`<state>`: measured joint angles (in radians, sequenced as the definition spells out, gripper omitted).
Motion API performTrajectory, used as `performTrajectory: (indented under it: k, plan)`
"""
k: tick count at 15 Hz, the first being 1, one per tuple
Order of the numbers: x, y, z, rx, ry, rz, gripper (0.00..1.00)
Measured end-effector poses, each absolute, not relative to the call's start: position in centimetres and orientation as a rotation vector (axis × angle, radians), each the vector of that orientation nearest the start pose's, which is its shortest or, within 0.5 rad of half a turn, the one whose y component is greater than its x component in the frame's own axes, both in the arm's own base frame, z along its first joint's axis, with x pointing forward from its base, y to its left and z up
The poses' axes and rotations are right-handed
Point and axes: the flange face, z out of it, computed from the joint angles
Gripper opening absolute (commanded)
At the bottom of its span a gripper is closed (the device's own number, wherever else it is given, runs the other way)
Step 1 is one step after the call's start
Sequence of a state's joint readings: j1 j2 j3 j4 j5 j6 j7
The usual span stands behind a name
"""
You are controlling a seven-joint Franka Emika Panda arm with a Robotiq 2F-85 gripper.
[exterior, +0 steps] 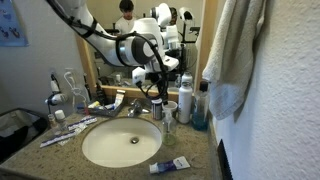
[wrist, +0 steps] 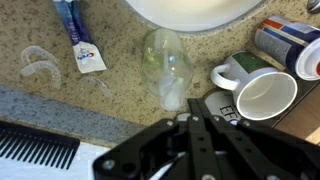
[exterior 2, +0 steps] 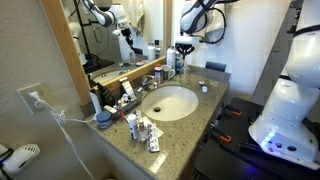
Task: Press the nozzle of the soap bottle
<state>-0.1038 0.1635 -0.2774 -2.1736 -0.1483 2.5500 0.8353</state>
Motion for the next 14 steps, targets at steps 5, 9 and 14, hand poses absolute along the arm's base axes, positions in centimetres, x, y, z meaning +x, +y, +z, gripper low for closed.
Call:
performTrajectory:
  k: [5,9,14]
  plan:
    - [54.2,-19.4,38.6,-2.752,1.625,-0.447,0.0]
    - [54.1,-17.4,42.4,-2.754,1.596,-0.471,0.0]
    - [53.7,-15.3,45.1,-2.764,1.55,-0.487,0.0]
